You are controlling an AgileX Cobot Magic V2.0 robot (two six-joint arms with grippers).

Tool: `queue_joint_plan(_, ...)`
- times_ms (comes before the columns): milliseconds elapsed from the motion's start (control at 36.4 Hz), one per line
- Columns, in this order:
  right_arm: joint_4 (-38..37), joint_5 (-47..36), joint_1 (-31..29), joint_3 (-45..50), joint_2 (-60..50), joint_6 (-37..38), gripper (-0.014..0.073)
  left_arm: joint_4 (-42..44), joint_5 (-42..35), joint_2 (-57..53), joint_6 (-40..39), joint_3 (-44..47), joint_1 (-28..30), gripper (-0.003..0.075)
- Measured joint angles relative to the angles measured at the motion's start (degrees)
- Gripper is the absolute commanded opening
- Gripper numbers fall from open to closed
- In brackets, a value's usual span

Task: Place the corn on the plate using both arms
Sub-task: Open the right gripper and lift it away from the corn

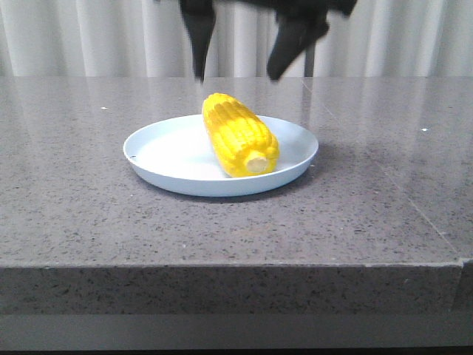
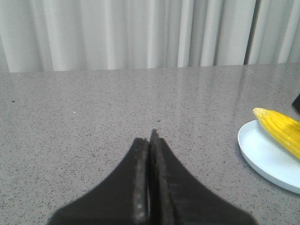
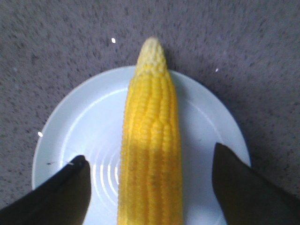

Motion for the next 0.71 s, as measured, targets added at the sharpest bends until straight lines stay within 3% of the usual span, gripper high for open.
queue_joint_plan(110,-0.14,3.85,-1.00,-4.36,-0.91,0.00,0.0091,0.00,0.00,0.00,0.00,0.00,0.00,-0.0020)
queue_joint_plan(302,-0.14,8.52,-6.39,-6.06,-1.47,0.00,-0.0065,0.00,0.00,0.00,0.00,0.00,0.00,-0.0020)
queue_joint_plan(494,0.86,12.49,-15.57,-4.45,-5.48,-4.90,-0.0062,0.00,0.00,0.00,0.00,0.00,0.00,-0.0020)
queue_joint_plan(713,6.89,10.13,-27.33,6.83,-15.14,-11.39,-0.0062,0.00,0.00,0.00,0.00,0.00,0.00,-0.0020)
